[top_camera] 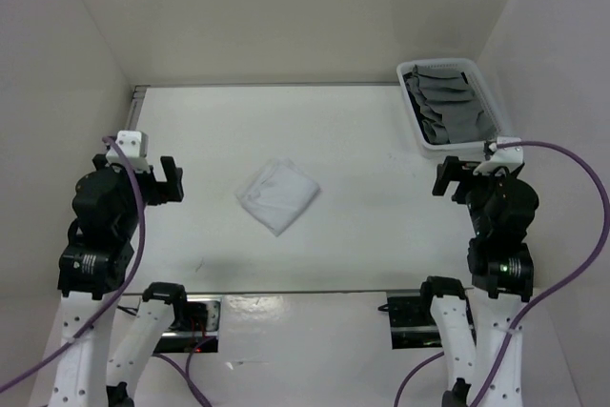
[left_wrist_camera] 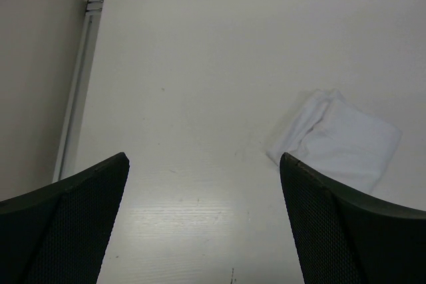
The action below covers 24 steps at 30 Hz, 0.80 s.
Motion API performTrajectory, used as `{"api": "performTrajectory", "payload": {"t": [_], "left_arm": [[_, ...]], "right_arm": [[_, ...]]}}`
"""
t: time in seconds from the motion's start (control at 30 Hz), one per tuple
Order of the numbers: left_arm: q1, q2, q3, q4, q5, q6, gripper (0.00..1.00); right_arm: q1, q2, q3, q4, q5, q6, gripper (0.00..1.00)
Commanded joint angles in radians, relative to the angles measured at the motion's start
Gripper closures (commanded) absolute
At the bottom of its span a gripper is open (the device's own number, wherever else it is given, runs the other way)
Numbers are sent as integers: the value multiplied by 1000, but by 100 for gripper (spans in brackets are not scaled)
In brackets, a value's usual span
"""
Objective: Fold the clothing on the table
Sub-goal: Fold the skirt
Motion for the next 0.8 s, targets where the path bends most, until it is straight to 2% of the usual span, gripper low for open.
{"api": "performTrajectory", "payload": {"t": [0.0,0.17,0.37,0.77], "left_arm": [[29,-38,-42,64,-30,-17,0],[67,-68,-130,79,-19,5,0],[108,-45,-130,70,50,23,0],[108,-34,-130,70,59,23,0]], "right_arm": [[-25,-78,2,14,13,14,1],[-92,-98,-8,24,-11,14,1],[-104,-72,-8,24,-43,5,1],[-114,-83,-17,24,-54,-5,1]]}}
